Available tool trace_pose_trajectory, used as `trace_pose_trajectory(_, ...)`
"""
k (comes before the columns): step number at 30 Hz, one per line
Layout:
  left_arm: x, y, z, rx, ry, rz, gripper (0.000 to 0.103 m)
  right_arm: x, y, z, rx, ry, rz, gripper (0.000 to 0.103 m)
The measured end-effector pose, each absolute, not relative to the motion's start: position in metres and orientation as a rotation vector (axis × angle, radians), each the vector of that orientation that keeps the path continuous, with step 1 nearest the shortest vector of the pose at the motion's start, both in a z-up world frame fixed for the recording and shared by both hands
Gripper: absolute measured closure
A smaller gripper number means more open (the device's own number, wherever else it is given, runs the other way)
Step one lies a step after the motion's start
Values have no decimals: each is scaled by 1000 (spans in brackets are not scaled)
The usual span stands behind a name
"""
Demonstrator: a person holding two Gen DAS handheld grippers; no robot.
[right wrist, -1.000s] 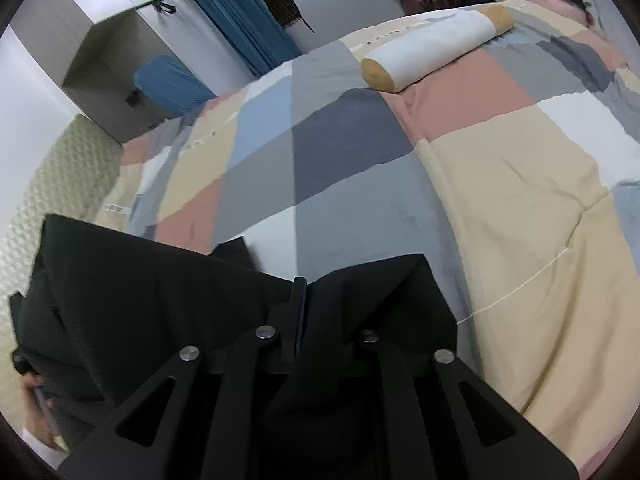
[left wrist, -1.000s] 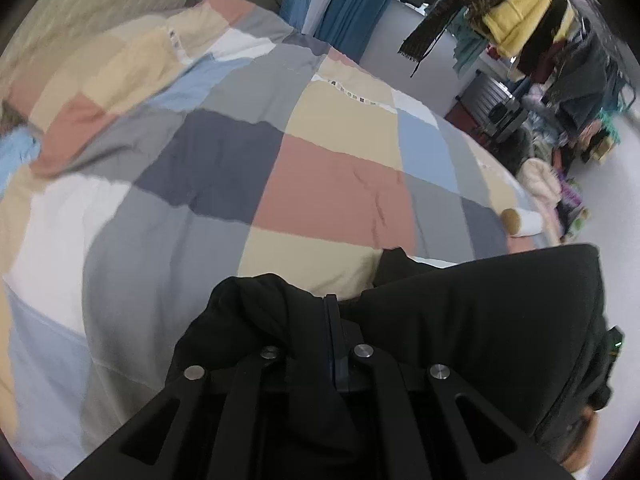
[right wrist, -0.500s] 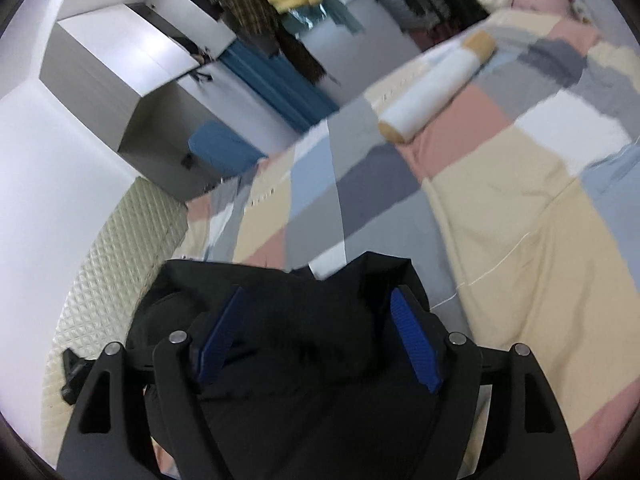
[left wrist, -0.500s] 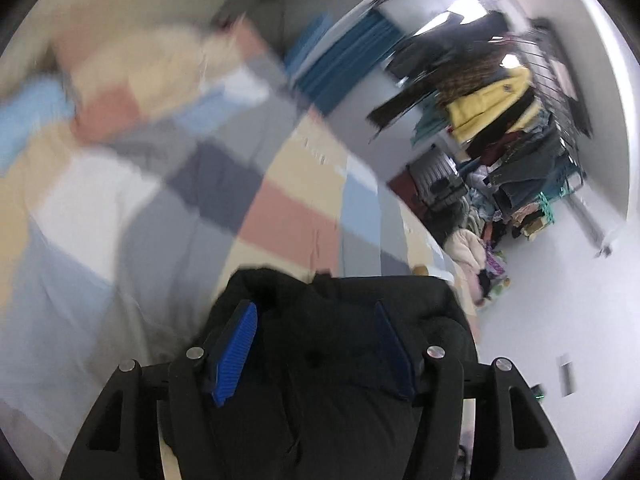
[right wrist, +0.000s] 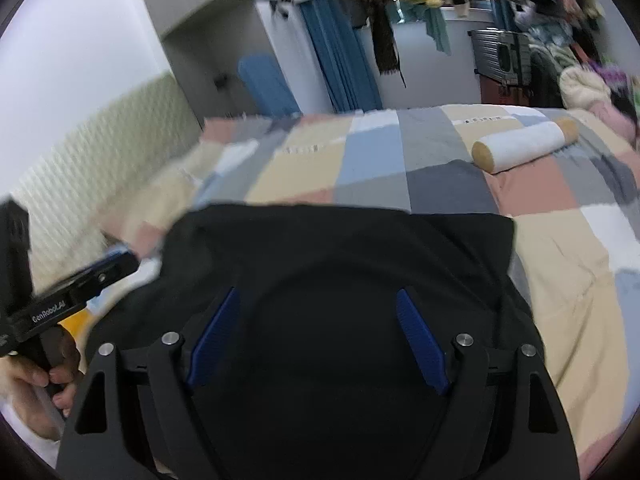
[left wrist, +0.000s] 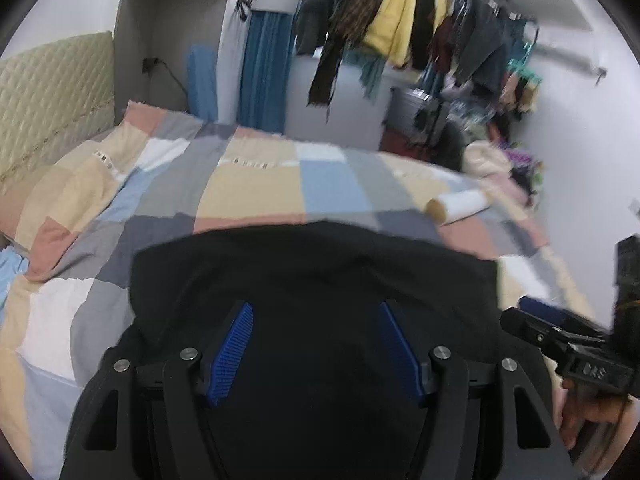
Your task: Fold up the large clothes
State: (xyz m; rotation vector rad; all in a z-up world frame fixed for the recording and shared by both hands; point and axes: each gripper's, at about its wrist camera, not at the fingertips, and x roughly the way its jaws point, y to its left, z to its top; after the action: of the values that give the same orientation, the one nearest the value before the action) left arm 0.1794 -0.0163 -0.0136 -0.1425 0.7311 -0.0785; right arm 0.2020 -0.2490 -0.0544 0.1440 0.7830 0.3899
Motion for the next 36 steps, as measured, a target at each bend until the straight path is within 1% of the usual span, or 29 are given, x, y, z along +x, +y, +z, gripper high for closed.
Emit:
trace_pose_trajectory(3,201,-20,-43,-93,797,-42,38,226,-238,-81,81,823,350,20)
trace_pose_trajectory(5,205,-17,-55,-89,790,-34,38,237,-236,-94,100,848,359,14)
trace_pose_trajectory(7,203,-17,-58,-88,756,-7,38,241,-234,-99,107,845,361,11)
trace_pose_trajectory(9,206,-18,-60,-72,754,-14,38,242,-233,-101,106,816,319,10)
trace_pose_trajectory(10,210,-18,-63,-70,753,-13,38,244,-232,-104,107,813,304,7)
trace_pose_trajectory(16,237,-12,-82,-71,778,10,37,268,-217,-120,92,836,313,3)
trace_pose_trajectory(22,247,-12,-101,-50,759,23,36,280,-211,-137,89,812,322,1)
trace_pose_trajectory(28,255,-4,-114,-78,780,8,35,287,-203,-146,67,802,318,0)
trace_pose_trajectory(33,244,-3,-108,-73,759,-6,36,275,-205,-143,60,773,327,0)
trace_pose_trajectory(36,235,5,-92,-52,699,46,35,274,-213,-137,74,790,351,1)
